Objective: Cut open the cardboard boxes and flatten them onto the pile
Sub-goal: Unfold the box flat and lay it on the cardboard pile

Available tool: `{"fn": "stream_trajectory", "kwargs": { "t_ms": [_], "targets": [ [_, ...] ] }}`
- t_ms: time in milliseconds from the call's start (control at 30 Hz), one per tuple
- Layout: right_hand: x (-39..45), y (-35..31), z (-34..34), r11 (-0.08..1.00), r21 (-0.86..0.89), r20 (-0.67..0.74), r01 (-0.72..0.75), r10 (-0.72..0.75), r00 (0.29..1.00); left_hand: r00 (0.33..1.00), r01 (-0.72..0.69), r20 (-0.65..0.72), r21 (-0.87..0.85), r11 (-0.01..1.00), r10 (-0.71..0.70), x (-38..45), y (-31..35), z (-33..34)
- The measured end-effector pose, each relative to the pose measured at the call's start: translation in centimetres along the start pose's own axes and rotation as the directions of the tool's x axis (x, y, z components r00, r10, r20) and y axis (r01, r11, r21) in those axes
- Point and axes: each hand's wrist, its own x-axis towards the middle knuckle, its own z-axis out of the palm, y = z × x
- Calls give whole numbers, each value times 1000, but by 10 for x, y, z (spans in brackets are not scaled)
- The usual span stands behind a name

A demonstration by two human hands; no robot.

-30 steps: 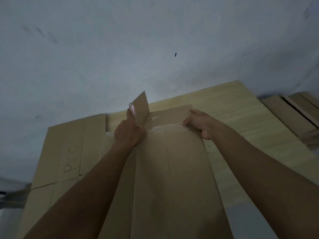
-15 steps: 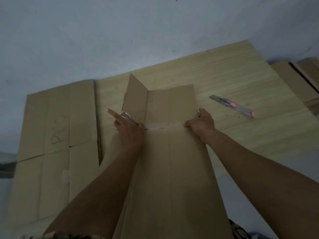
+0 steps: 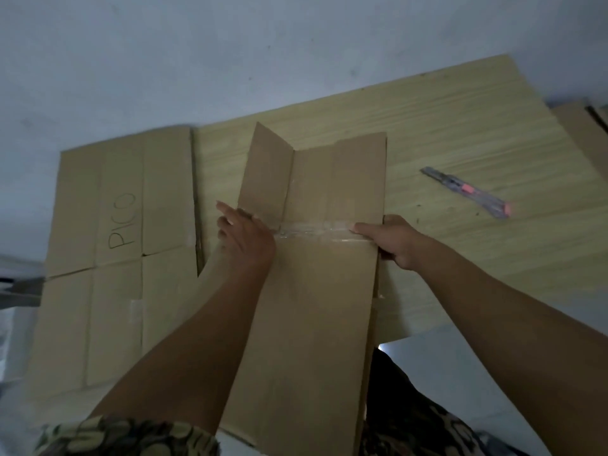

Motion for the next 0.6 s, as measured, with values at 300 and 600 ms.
{"fn": "stream_trajectory", "kwargs": {
  "t_ms": [300,600],
  "targets": [
    [-26,-88,14,945,129,-170,299,-276,946,663,-458,525,-280,844,534,-33,53,-56],
    [-53,-136,30,910,271,-70,313,-306,949,605,-674,679,160,721,415,-58,98,-126]
  ]
}}
